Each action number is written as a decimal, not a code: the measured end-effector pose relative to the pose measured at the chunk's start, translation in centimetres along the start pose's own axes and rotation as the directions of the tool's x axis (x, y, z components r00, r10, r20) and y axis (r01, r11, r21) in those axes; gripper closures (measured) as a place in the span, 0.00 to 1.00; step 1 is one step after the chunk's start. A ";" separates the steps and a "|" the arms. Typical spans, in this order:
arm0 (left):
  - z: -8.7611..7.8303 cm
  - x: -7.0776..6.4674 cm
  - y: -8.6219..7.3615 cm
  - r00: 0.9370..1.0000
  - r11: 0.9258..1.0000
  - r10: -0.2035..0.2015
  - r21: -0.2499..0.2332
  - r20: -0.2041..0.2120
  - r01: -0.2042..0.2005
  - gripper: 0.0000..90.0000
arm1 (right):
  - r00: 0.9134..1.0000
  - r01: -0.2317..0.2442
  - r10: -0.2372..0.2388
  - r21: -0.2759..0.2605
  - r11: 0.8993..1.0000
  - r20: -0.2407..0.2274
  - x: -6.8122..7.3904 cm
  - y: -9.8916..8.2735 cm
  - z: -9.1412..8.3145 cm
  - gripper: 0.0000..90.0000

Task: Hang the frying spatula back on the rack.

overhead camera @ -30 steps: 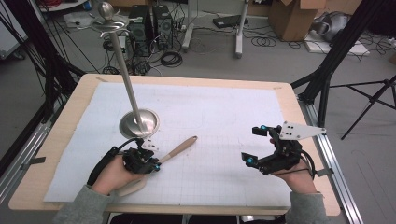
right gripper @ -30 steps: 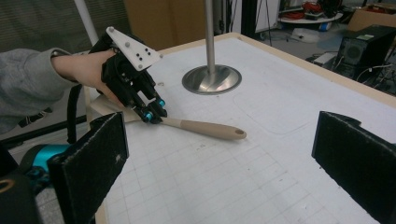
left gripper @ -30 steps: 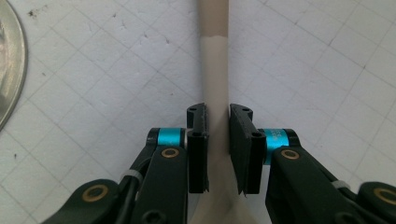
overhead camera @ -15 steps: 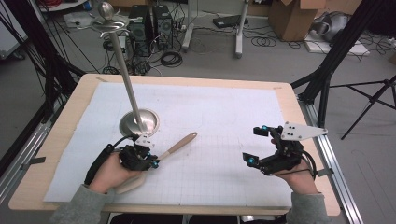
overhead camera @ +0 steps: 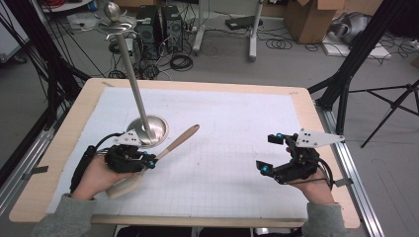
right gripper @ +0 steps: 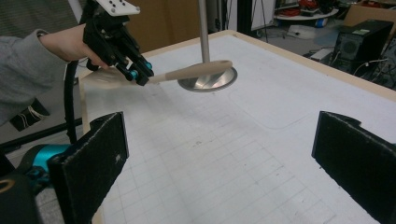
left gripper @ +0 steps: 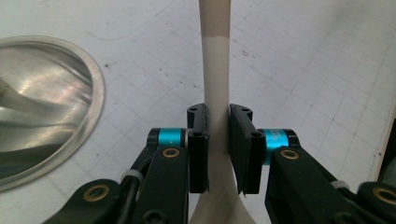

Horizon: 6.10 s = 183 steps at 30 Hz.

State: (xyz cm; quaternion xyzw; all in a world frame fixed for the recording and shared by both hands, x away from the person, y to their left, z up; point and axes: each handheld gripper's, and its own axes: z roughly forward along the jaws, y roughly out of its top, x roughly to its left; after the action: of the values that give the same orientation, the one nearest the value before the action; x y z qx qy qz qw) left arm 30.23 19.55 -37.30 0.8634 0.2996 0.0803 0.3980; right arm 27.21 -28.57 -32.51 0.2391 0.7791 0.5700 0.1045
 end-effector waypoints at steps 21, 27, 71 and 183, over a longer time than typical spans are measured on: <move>-4.1 3.3 -1.1 0.999 0.994 -0.050 -0.100 0.006 0.050 0.86 | 1.000 0.002 -0.002 0.012 1.000 -0.008 -0.2 -0.1 0.5 0.03; -4.6 4.3 -1.4 0.999 0.992 -0.054 -0.113 -0.001 0.054 0.86 | 1.000 0.005 -0.005 0.017 1.000 -0.001 -0.3 -0.3 0.5 0.03; -11.3 7.4 0.4 0.999 0.980 -0.018 -0.195 0.050 0.028 0.86 | 1.000 -0.002 0.002 -0.021 1.000 0.025 -0.3 -0.3 -0.2 0.03; -24.2 12.9 0.9 0.998 0.885 -0.055 -0.462 0.039 0.067 0.86 | 0.999 0.021 -0.020 -0.031 0.999 0.025 -0.3 0.4 -1.6 0.03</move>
State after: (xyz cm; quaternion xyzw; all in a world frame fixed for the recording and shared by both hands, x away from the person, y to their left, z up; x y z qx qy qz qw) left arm 31.90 42.04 -21.74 0.7347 0.2940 0.1261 0.5982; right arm 26.93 -29.94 -31.63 0.2365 0.7712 0.5780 0.1236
